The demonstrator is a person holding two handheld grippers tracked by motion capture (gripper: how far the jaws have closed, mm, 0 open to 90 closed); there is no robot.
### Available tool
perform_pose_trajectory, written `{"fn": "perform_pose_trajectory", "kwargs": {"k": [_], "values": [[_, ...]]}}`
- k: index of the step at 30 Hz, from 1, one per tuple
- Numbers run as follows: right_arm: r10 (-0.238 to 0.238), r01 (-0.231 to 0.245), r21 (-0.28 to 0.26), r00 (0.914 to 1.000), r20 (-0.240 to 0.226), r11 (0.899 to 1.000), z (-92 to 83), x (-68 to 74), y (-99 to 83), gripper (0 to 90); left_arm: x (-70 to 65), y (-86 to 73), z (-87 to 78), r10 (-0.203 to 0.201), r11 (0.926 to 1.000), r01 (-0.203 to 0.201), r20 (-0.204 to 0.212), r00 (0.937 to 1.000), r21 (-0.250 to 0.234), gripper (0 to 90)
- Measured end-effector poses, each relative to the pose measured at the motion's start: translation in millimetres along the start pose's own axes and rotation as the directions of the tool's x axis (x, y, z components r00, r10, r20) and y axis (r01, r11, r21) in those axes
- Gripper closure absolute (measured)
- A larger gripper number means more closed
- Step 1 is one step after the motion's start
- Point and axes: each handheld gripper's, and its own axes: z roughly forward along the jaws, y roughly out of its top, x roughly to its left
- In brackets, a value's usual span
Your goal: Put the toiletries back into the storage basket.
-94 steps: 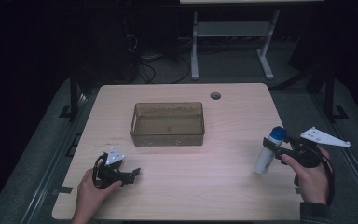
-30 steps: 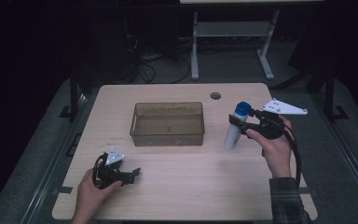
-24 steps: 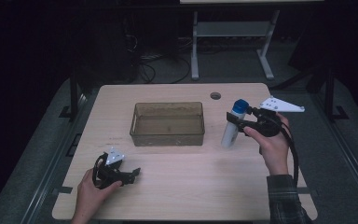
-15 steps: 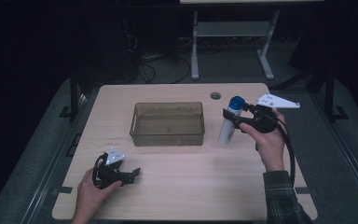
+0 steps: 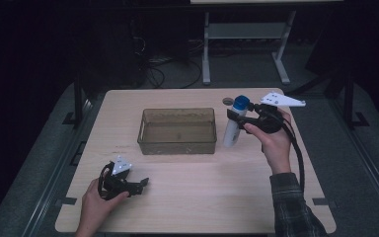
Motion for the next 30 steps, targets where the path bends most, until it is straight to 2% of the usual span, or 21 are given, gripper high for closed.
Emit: {"fn": "perform_pose_trajectory", "kwargs": {"k": [10, 20, 30], "values": [[-0.003, 0.003, 0.000, 0.9999, -0.016, 1.000, 16.2, 3.4, 7.1, 35.2, -0.1, 0.0, -0.1, 0.001, 1.0000, -0.001, 0.001, 1.0000, 0.000, 12.6], [-0.028, 0.028, 0.001, 0.9992, -0.030, 1.000, 33.9, 10.4, 17.3, 35.2, -0.4, -0.2, -0.1, 0.002, 1.0000, -0.002, 0.002, 1.0000, -0.001, 12.6], [-0.036, 0.036, 0.008, 0.9986, -0.039, 0.999, 53.3, 16.7, 18.5, 35.2, -0.5, -0.4, -0.2, 0.004, 1.0000, -0.004, 0.004, 1.0000, -0.002, 12.6]]}}
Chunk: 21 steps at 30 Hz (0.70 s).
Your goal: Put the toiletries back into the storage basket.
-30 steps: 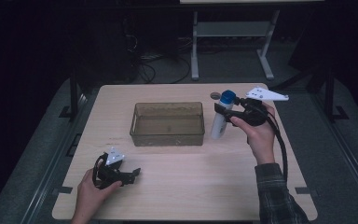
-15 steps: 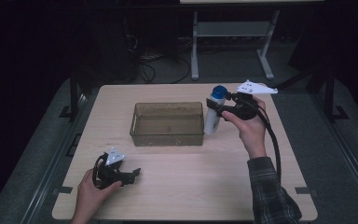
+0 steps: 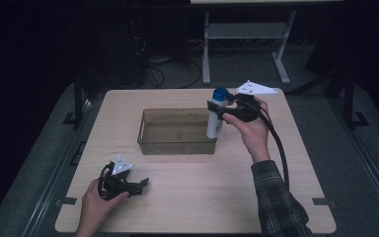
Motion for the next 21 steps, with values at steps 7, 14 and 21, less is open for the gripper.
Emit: {"fn": "perform_pose_trajectory", "kwargs": {"k": [7, 14, 21], "values": [[-0.013, 0.013, 0.020, 0.9999, -0.008, 1.000, 12.2, 3.5, -2.2, 35.2, 0.1, 0.0, -0.1, 0.002, 1.0000, -0.002, 0.000, 1.0000, 0.001, 12.6], [-0.018, 0.018, 0.037, 0.9998, -0.011, 0.999, 21.8, 5.0, -6.3, 35.2, -0.2, -0.2, -0.2, 0.001, 1.0000, -0.001, 0.001, 1.0000, 0.001, 12.6], [-0.020, 0.021, 0.061, 0.9997, -0.011, 0.998, 29.9, 4.8, -11.1, 35.2, -0.2, -0.3, -0.4, 0.003, 1.0000, -0.003, 0.002, 1.0000, 0.002, 12.6]]}}
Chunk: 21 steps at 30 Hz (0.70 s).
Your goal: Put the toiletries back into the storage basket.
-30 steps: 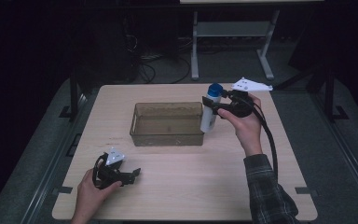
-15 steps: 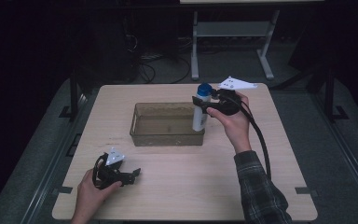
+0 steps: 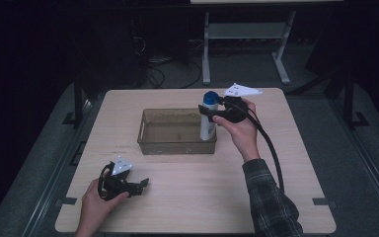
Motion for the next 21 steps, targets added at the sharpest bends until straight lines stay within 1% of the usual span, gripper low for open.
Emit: {"fn": "perform_pose_trajectory", "kwargs": {"k": [8, 17, 21], "values": [[-0.002, 0.002, 0.026, 1.0000, 0.001, 1.000, 5.6, 0.2, -5.3, 35.2, 0.0, 0.0, -0.2, 0.001, 1.0000, -0.001, 0.002, 1.0000, 0.003, 12.6], [0.013, -0.014, 0.059, 0.9999, 0.003, 0.998, 9.9, -3.2, -18.9, 35.2, -0.2, -0.1, -0.3, 0.001, 1.0000, -0.001, 0.002, 1.0000, 0.002, 12.6], [0.003, -0.003, 0.074, 1.0000, 0.004, 0.997, 11.3, -2.3, -20.7, 35.2, -0.2, -0.1, -0.3, 0.001, 1.0000, -0.001, 0.002, 1.0000, 0.002, 12.6]]}}
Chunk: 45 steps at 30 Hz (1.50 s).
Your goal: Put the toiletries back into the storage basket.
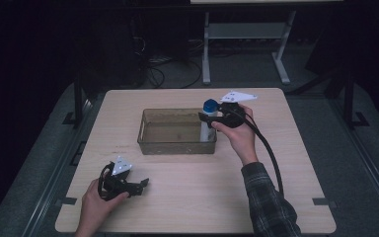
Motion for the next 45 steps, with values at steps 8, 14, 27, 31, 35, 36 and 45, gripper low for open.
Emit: {"fn": "perform_pose_trajectory", "kwargs": {"k": [8, 14, 27, 31, 35, 36, 45], "values": [[0.001, -0.001, 0.022, 1.0000, -0.001, 1.000, 3.2, 0.5, -6.6, 35.1, 0.0, 0.0, 0.0, 0.000, 1.0000, 0.000, 0.000, 1.0000, 0.001, 12.6], [-0.002, 0.002, 0.054, 1.0000, -0.003, 0.999, 7.5, 0.6, -15.2, 35.1, -0.2, 0.0, 0.1, -0.003, 1.0000, 0.003, 0.001, 1.0000, -0.001, 12.6], [-0.044, 0.044, 0.113, 0.9990, 0.000, 0.993, 15.7, 6.0, -20.3, 35.1, -0.2, 0.0, 0.1, -0.002, 1.0000, 0.002, 0.001, 1.0000, -0.001, 12.6], [-0.046, 0.046, 0.119, 0.9990, -0.004, 0.992, 16.4, 6.4, -20.8, 35.0, -0.2, 0.0, 0.1, -0.002, 1.0000, 0.002, 0.001, 1.0000, -0.001, 12.6], [-0.047, 0.048, 0.123, 0.9988, -0.008, 0.991, 15.9, 6.1, -20.7, 34.8, -0.2, 0.0, 0.0, -0.002, 1.0000, 0.002, 0.001, 1.0000, -0.001, 12.6], [-0.044, 0.046, 0.130, 0.9988, -0.021, 0.990, 15.9, 5.8, -20.6, 33.9, -0.2, 0.0, 0.0, -0.002, 1.0000, 0.002, 0.001, 1.0000, 0.000, 12.6], [-0.004, 0.010, 0.113, 0.9986, -0.053, 0.994, 11.8, 7.5, -17.5, 26.4, -0.2, -0.1, 0.0, -0.002, 1.0000, 0.002, 0.001, 1.0000, -0.001, 12.6]]}}
